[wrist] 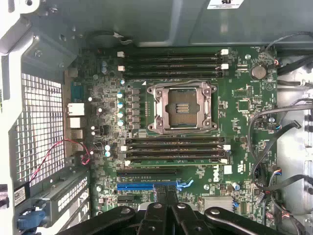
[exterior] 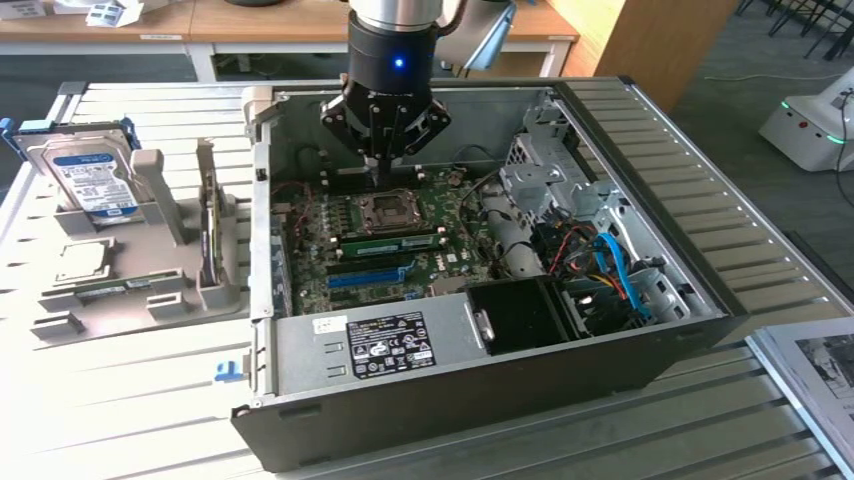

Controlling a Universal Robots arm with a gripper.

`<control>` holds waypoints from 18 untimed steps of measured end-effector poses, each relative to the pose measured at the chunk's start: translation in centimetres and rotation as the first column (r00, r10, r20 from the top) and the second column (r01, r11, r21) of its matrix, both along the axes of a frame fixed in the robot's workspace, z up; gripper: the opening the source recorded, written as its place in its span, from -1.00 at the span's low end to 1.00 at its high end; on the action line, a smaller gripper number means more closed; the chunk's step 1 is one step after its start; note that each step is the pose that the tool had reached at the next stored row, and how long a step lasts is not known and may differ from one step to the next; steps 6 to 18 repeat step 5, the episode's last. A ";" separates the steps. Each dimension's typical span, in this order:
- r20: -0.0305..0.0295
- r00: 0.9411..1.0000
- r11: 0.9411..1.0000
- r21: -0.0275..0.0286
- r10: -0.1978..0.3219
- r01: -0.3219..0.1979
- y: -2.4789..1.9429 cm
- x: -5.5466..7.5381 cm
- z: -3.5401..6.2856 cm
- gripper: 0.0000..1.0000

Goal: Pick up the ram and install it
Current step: 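Press down the ram until it locks into place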

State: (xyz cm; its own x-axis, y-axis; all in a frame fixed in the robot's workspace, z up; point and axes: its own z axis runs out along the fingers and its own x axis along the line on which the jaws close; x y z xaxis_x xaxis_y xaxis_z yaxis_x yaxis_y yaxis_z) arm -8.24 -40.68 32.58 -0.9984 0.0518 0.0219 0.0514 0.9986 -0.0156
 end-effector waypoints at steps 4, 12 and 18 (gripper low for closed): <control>0.000 1.000 1.000 0.000 0.000 0.000 0.00 0.0 0.00 -0.80; 0.000 1.000 1.000 0.000 0.000 0.000 0.00 0.0 0.00 -0.80; 0.000 1.000 1.000 0.000 0.000 0.000 0.00 0.0 0.00 -0.80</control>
